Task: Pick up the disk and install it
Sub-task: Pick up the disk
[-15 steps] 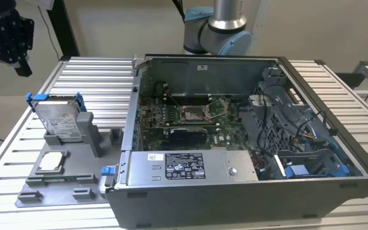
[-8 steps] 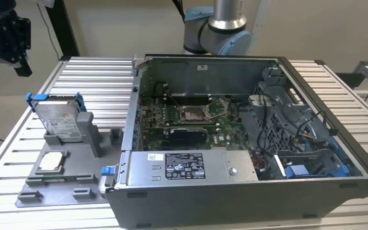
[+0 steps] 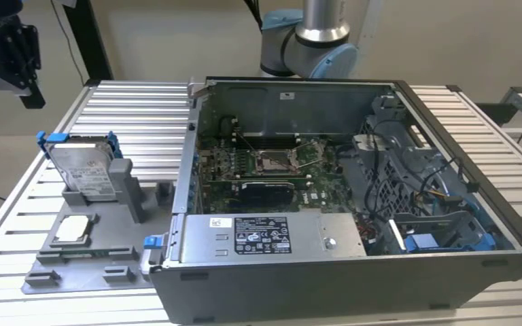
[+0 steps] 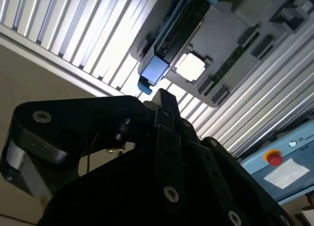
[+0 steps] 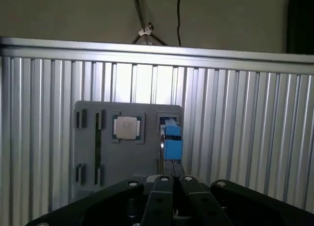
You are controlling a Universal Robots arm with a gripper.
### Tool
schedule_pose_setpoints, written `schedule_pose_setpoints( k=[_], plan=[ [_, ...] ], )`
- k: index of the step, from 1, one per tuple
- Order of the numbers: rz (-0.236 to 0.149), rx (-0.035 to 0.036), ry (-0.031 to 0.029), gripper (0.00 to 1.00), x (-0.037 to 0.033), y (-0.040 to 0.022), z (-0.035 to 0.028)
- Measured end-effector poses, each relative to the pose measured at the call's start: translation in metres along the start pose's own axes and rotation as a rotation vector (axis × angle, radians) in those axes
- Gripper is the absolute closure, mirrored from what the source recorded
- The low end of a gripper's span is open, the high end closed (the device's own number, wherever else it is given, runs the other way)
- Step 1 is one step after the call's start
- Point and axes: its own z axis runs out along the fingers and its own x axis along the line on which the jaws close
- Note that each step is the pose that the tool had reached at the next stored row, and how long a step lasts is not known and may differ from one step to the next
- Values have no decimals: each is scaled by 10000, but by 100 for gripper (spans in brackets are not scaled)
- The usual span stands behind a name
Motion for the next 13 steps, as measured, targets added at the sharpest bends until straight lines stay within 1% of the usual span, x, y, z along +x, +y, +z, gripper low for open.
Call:
schedule_pose_setpoints(
  k=[2,10,11,13],
  plan=[
    [-199,0,4,100,0,0,0],
    [-444,1,8,100,0,0,0],
    [-476,1,8,0,0,0,0],
    [-537,1,10,0,0,0,0]
  ],
)
